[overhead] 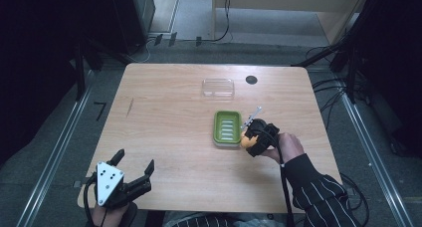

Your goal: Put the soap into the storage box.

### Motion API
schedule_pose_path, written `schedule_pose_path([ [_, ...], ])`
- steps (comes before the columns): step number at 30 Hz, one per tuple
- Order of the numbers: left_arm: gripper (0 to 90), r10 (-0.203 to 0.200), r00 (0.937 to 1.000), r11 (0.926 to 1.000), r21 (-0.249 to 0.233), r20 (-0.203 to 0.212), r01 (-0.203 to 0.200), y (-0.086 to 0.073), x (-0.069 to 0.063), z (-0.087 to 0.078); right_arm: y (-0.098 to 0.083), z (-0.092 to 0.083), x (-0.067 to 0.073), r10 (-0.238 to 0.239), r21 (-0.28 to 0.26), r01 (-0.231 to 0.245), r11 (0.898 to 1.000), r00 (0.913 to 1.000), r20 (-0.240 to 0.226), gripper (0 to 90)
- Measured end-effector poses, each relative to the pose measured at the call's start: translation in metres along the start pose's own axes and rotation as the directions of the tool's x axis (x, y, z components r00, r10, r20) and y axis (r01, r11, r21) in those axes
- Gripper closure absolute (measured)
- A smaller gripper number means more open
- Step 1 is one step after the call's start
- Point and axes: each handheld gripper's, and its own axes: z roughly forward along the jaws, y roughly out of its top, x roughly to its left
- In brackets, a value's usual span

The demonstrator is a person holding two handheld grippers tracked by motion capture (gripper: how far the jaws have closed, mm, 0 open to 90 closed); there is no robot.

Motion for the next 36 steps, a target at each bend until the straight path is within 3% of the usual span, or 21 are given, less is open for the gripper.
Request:
schedule_pose_path([
  [20, 13.7, -0.001, 1.0000, 1.0000, -0.002, 0.000, 0.001, 0.000, 0.000, 0.000, 0.029, -0.002, -0.005, -0.016, -0.030, 0.016, 0.999, 0.9999, 0.004, 40.1],
  [36, 13.7, -0.001, 1.0000, 1.0000, -0.002, -0.001, 0.001, -0.001, 0.001, -0.001, 0.054, 0.009, -0.011, -0.031, -0.033, 0.030, 0.999, 0.9994, -0.015, 40.0],
])
